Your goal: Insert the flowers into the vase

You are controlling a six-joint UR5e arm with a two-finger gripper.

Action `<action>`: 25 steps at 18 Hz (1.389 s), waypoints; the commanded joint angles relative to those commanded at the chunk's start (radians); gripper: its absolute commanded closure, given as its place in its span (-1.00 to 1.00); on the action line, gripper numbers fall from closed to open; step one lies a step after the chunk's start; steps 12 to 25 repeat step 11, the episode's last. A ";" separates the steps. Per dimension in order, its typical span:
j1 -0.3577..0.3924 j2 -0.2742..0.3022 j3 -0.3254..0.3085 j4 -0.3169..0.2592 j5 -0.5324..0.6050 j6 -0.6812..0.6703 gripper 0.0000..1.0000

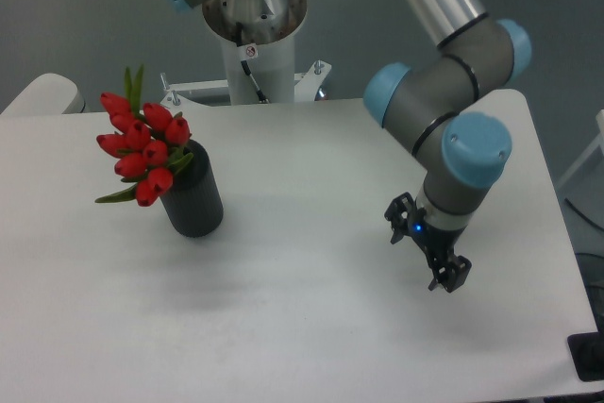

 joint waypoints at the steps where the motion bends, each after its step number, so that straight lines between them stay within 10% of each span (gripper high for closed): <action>1: 0.000 -0.005 0.006 -0.005 0.000 0.005 -1.00; 25: 0.002 -0.014 0.014 -0.009 0.009 0.018 -1.00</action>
